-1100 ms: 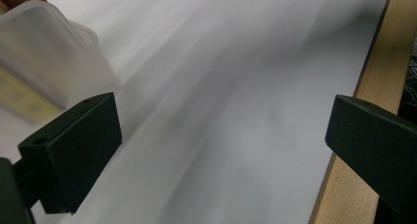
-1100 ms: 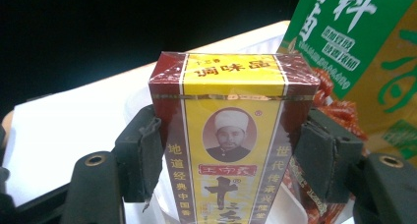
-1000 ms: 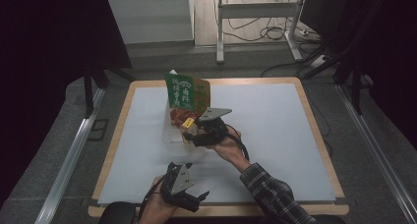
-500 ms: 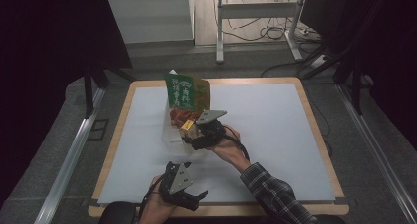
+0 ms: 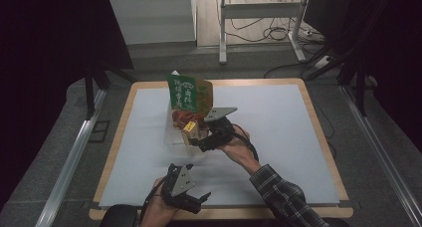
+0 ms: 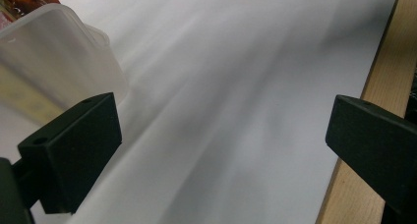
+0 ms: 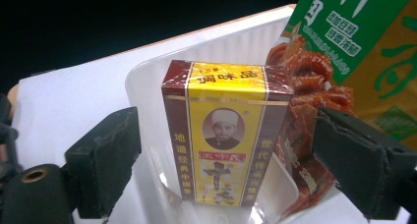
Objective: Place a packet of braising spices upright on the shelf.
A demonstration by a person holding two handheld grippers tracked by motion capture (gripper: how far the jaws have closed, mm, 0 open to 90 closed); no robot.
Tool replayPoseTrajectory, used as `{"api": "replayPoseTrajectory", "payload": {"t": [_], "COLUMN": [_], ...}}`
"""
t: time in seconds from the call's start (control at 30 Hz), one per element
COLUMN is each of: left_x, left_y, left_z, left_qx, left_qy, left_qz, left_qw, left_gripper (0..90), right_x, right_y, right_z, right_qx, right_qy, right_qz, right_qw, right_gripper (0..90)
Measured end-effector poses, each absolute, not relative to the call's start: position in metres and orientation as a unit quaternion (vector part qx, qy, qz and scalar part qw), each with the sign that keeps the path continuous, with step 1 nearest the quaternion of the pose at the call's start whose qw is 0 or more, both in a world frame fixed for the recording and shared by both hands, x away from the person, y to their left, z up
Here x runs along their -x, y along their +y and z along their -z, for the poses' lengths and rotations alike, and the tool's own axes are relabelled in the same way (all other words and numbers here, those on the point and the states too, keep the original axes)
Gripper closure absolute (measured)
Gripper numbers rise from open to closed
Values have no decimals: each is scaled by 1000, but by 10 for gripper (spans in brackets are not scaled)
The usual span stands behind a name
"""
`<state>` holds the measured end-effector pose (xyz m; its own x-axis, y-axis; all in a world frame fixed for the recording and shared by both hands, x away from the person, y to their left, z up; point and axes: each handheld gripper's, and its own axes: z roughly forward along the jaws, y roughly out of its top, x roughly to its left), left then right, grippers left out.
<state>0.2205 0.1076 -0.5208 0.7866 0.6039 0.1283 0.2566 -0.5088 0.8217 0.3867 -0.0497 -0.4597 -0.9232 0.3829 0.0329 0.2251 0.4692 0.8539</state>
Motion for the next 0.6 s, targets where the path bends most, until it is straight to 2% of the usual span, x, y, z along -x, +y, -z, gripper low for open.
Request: {"api": "replayPoseTrajectory", "payload": {"t": [0.6], "left_x": [-221], "left_y": [107], "left_z": [522], "left_qx": [-845], "left_qy": [252], "left_qz": [-203], "left_qw": [427], "left_gripper": [0], "right_x": [-376], "right_y": [-78], "right_z": [446], "right_qx": [-179], "right_qy": [857], "right_qz": [-473], "right_qw": [101], "right_gripper": [64]}}
